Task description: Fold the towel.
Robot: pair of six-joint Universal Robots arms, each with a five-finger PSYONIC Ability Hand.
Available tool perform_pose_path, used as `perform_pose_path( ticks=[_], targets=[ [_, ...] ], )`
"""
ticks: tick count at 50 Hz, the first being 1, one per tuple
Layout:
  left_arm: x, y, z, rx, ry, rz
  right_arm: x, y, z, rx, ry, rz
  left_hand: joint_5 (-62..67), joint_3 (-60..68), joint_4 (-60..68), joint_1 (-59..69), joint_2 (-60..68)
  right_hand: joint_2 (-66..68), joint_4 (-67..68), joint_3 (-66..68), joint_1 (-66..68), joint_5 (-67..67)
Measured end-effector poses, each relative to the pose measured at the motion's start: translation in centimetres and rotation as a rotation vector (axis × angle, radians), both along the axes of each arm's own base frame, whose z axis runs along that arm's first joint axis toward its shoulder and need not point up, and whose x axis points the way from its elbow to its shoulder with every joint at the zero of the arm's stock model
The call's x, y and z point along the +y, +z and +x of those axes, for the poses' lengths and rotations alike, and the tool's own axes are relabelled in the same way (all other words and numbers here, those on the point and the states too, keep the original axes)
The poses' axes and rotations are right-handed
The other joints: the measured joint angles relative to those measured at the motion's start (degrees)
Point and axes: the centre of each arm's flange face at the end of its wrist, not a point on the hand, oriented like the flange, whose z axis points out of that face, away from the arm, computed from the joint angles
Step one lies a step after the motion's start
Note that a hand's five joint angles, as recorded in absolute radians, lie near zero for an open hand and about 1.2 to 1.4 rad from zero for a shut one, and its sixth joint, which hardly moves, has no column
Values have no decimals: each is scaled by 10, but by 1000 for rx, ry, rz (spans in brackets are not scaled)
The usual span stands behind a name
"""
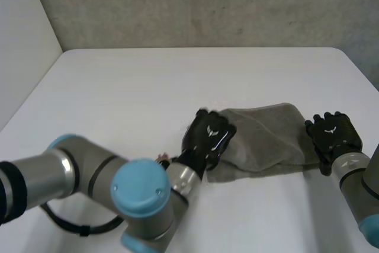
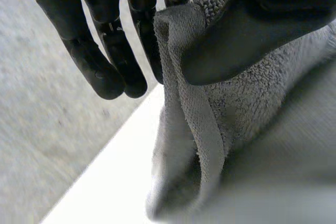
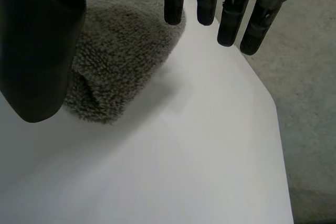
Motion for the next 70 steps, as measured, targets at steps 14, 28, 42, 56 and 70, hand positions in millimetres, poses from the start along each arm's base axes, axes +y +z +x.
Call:
perform_pose_path(
  ticks=[14,28,42,56,70],
  targets=[
    [9,-12,31,-52,40,54,4,-3,5,-23,66,16,-51,-75,-65,-10,-34,0,0,0,-1,0],
    [25,1,49,-69,56,211,-5,-2,3,-76,166,22,-705,-717,-695,-652,-672,10,3,11,24,21],
    [-8,16,67,26,173,250,-14,-11,-4,-75,150,36,-709,-718,-695,-653,-673,194,187,193,205,205],
    [-36,37,86,245,267,352,-23,-11,-20,-63,91,35,-717,-726,-695,-659,-681,582,613,616,592,617],
    [-51,53,98,330,311,351,-24,30,-1,119,114,-144,-718,-726,-695,-661,-681,585,613,616,601,617]
  ],
)
